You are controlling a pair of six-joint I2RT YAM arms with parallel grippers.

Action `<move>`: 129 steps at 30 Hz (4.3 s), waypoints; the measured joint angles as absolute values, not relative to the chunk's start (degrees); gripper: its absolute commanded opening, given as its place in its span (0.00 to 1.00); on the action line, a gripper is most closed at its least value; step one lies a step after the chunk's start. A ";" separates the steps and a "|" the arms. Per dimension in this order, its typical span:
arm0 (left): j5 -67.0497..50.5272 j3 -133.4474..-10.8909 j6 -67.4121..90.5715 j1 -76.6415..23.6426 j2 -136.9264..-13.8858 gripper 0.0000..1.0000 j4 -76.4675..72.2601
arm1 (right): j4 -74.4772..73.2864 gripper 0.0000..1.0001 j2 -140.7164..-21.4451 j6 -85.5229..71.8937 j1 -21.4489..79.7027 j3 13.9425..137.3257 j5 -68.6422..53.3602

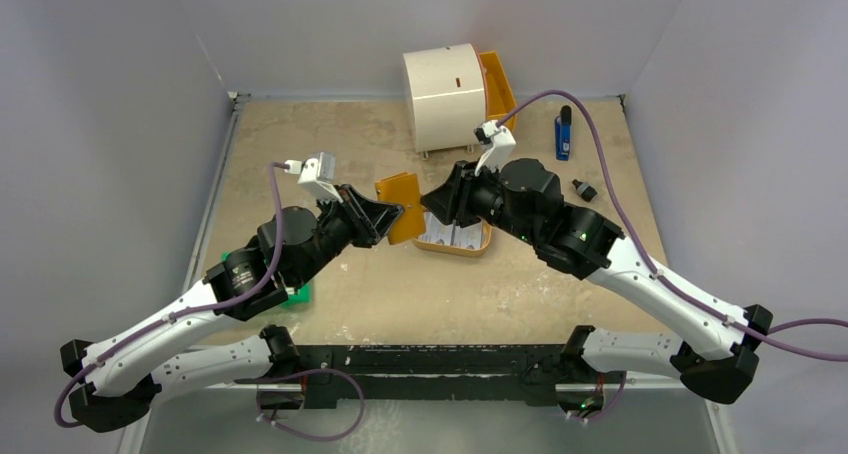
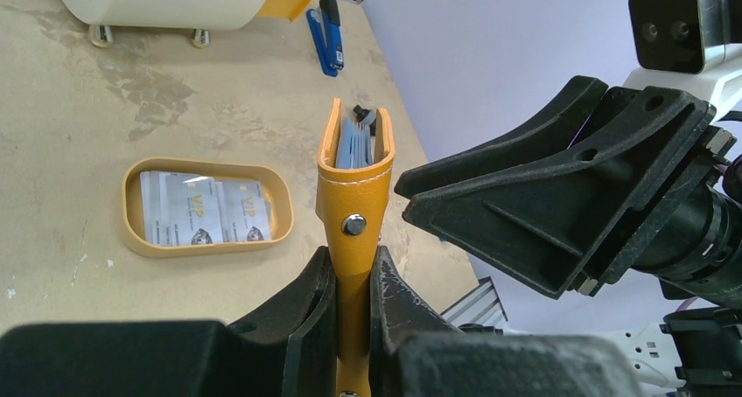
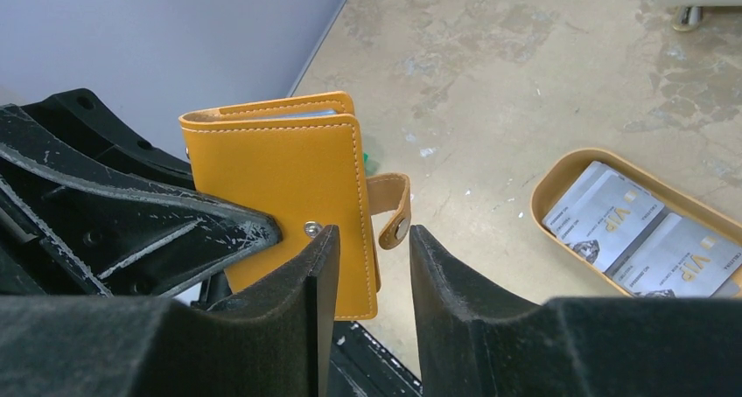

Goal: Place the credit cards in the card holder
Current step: Close the card holder.

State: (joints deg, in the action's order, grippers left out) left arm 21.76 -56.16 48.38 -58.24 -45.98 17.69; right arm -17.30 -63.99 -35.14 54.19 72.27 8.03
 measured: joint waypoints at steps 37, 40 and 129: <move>19.79 -56.16 47.33 -58.24 -45.25 0.00 17.23 | -20.60 0.02 -65.25 -37.54 54.19 72.27 8.03; 19.86 -56.16 47.24 -58.24 -45.04 0.00 17.26 | -20.73 0.00 -64.66 -37.45 54.19 72.25 8.01; 22.74 -62.41 39.22 -58.26 -46.26 0.00 22.41 | -6.22 0.52 -59.75 -32.99 53.93 63.99 -1.32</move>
